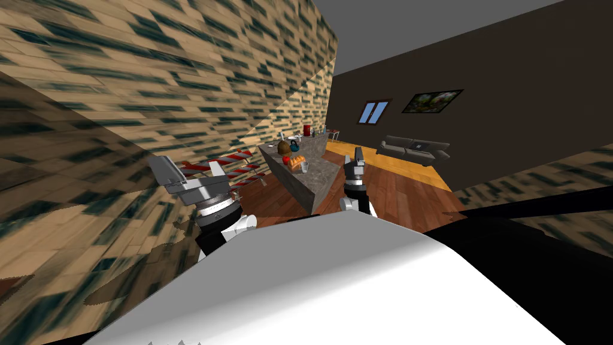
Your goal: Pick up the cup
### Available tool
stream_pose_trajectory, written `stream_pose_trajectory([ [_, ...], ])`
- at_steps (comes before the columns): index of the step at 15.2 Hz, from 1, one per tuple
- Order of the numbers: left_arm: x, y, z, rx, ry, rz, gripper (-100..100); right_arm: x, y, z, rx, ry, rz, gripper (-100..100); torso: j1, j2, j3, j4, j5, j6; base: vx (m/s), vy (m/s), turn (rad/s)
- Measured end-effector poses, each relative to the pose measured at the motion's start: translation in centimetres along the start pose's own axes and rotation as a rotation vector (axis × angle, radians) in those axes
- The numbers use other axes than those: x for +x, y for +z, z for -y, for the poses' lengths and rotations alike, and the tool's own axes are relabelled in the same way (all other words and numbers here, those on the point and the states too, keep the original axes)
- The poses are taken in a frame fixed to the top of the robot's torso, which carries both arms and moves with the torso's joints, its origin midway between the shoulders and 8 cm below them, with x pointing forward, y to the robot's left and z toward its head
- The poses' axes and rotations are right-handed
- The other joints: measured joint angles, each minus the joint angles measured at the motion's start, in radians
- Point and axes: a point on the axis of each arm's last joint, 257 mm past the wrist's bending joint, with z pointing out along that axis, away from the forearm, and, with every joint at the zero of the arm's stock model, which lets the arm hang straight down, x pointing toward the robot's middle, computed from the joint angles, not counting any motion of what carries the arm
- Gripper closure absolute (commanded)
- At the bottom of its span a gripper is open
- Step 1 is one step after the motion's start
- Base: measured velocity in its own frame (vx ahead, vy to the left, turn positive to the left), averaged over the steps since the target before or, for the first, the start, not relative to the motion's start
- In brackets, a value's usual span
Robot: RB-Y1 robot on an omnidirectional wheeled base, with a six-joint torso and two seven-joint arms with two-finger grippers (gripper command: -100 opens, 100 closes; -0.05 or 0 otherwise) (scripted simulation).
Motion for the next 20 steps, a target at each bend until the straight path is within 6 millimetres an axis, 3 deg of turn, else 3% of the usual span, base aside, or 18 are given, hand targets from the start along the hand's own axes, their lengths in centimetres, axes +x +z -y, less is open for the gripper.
stream_pose_trajectory([
  [9, 0.0, 0.0, 0.0, 0.000, 0.000, 0.000, 0, 2.4, -0.1, 1.0, -0.013, -0.087, -0.169, -100, 0.001, 0.004, 0.002, 0.001, 0.000, 0.000, -0.048, 0.023, 0.019],
  [20, 0.0, 0.0, 0.0, 0.000, 0.000, 0.000, 0, 5.6, -1.6, 4.0, -0.021, -0.244, -0.421, -100, 0.003, 0.002, 0.001, 0.000, 0.001, 0.000, -0.038, 0.044, 0.040],
])
